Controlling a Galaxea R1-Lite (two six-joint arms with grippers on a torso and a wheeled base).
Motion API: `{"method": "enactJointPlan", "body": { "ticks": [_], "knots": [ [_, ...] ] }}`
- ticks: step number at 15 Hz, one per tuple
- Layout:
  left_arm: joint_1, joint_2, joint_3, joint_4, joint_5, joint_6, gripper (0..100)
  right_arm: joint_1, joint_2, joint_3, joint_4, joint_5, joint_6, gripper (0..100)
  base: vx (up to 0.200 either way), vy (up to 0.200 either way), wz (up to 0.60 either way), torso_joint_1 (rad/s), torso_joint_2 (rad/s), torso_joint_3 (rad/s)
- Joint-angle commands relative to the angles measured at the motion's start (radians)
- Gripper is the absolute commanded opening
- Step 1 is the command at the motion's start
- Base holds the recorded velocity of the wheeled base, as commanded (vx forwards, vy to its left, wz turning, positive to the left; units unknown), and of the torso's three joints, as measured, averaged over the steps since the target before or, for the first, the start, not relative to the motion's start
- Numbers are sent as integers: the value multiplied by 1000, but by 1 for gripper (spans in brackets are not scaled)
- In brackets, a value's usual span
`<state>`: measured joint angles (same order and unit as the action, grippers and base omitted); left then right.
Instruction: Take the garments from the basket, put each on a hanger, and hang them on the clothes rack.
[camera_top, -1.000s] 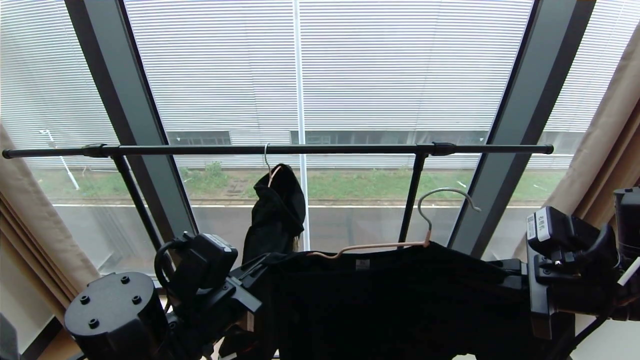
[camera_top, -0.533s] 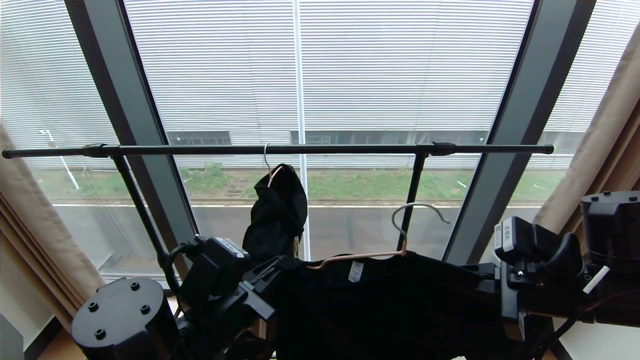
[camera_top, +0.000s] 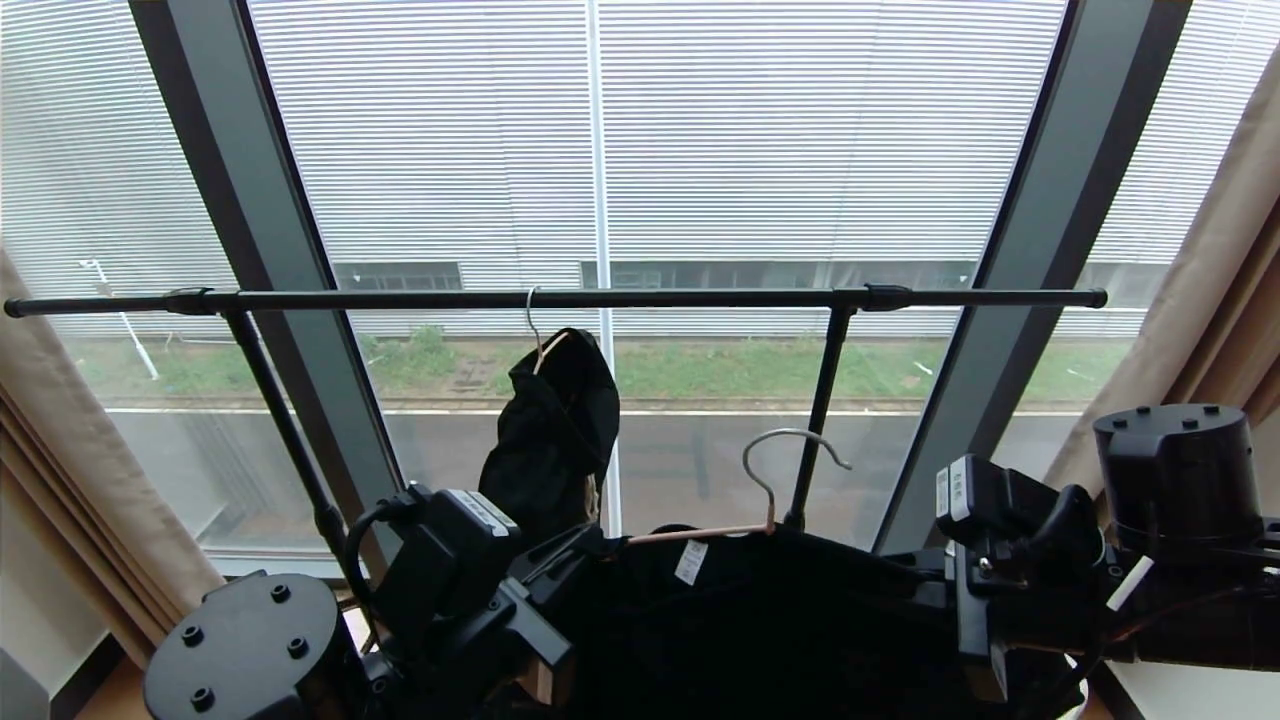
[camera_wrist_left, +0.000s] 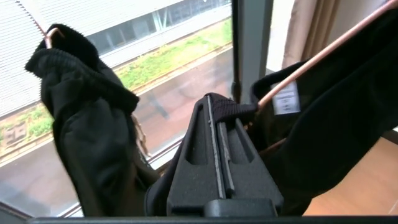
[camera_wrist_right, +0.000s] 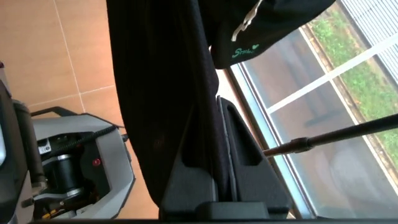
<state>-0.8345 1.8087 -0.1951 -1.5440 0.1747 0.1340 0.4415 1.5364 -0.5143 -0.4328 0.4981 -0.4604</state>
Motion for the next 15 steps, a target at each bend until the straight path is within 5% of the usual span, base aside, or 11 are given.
{"method": "enactJointPlan", "body": {
  "ticks": [1,6,9,15],
  "knots": [
    [-17,-3,-15,1,0,-1,0,45,48,39,-84,0,57,0,0,0,0,0,0,0],
    [-37,-45,-15,4,0,-1,0,72,156,79,-238,-1,66,0,0,0,0,0,0,0],
    [-38,-51,-17,15,0,-2,0,126,192,83,-270,2,158,0,0,0,0,0,0,0],
    [-45,-54,-15,15,0,-7,0,180,366,158,-620,-1,289,0,0,0,0,0,0,0]
  ]
}}
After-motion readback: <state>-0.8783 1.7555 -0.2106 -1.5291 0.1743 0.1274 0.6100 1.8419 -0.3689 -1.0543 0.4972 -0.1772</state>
